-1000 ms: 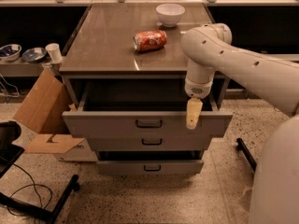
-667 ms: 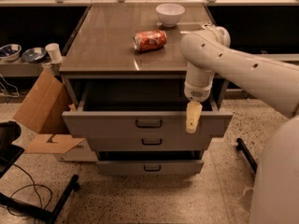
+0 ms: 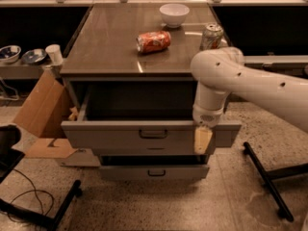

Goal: Open top drawer

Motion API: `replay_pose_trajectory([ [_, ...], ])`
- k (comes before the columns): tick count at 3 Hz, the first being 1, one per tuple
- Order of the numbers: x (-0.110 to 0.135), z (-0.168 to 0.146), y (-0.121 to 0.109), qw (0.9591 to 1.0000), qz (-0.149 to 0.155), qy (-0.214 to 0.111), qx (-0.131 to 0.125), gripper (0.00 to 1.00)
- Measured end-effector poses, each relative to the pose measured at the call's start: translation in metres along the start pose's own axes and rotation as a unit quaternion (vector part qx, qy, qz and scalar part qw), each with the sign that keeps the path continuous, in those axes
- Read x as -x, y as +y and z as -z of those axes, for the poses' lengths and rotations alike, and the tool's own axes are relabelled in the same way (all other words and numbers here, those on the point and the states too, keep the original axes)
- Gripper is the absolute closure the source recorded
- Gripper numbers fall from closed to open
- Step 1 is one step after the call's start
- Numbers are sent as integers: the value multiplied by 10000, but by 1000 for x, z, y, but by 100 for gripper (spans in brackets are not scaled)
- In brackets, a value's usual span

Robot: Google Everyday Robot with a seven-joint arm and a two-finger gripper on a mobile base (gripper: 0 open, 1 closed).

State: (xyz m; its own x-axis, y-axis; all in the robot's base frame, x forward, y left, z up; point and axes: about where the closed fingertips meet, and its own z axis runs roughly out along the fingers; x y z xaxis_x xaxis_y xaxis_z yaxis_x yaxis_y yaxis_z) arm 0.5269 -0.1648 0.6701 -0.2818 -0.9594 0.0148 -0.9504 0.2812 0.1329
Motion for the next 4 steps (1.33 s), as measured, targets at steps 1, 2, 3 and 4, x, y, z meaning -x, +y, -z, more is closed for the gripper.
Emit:
replay_pose_trajectory([
  [1,0,7,1,10000,-3,0,4,64],
  [2,0,9,2,10000,-3,0,4,88],
  [3,-23,6,27,9997,-183,134,91,100],
  [4,-26,5,31,9995,-226,163,114,100],
])
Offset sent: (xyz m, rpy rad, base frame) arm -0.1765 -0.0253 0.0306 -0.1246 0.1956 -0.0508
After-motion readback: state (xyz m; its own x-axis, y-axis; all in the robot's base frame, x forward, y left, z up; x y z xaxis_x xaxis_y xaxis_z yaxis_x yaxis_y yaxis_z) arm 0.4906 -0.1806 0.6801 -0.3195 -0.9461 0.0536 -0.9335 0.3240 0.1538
